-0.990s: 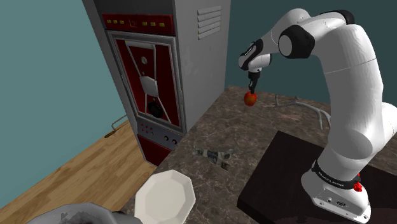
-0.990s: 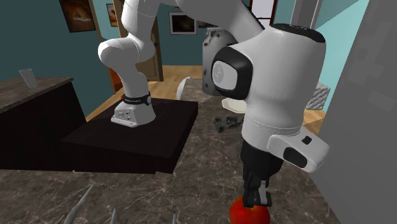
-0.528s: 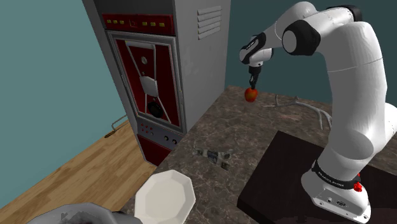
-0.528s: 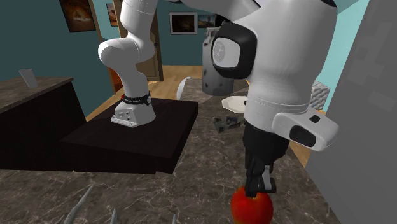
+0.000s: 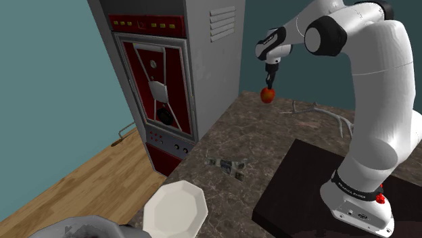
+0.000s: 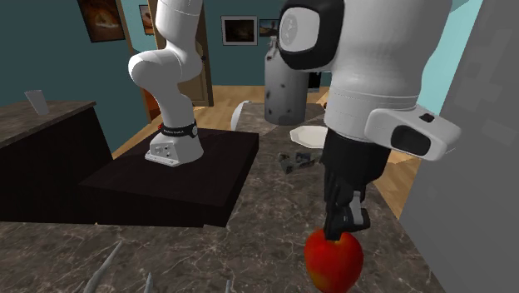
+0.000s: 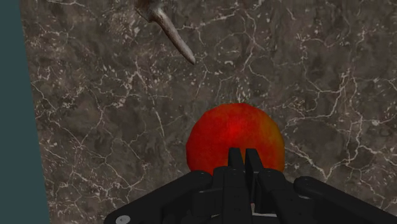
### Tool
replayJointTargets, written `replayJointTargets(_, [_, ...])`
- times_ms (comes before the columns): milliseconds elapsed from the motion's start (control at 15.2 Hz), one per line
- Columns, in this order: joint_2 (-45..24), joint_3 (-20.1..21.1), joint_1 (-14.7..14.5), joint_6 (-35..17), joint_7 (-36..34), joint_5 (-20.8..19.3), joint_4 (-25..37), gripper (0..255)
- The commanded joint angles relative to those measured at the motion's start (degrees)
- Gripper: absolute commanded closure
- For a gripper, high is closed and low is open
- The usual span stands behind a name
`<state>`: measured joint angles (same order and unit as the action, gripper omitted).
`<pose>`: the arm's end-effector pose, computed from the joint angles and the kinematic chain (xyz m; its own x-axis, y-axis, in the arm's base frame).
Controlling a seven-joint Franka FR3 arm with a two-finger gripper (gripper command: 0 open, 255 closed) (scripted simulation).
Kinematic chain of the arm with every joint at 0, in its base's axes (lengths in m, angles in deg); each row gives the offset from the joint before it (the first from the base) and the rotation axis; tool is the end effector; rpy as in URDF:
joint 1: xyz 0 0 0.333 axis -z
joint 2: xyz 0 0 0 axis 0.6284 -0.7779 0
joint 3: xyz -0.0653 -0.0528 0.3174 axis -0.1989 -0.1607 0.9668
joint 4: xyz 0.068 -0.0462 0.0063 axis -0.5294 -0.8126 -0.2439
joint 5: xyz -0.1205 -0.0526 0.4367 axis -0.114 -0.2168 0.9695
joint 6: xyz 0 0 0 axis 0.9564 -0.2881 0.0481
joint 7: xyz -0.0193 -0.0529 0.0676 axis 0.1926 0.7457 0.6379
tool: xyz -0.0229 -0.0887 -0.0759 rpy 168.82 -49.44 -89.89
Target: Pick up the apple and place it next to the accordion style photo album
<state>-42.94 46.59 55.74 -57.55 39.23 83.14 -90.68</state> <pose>0.5589 -0.4660 0.3039 0.9914 0.1215 -0.0484 0.1236 -0.9914 0.0439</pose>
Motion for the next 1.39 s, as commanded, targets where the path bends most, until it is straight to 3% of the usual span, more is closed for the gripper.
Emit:
replayJointTargets(0, [0.8,-0.2,-0.1,1.2,-0.1,-0.4,0.5,255])
replayJointTargets(528, [3.1,-0.9,-0.5,6.1,-0.7,-1.6,3.2,255])
replayJointTargets(924, [15.7,-1.5,-7.4,0.8,-7.7,-7.4,-13.7,255])
replayJointTargets(1320, [27.4,0.1,-12.1,-1.9,-16.9,-13.7,-27.3,255])
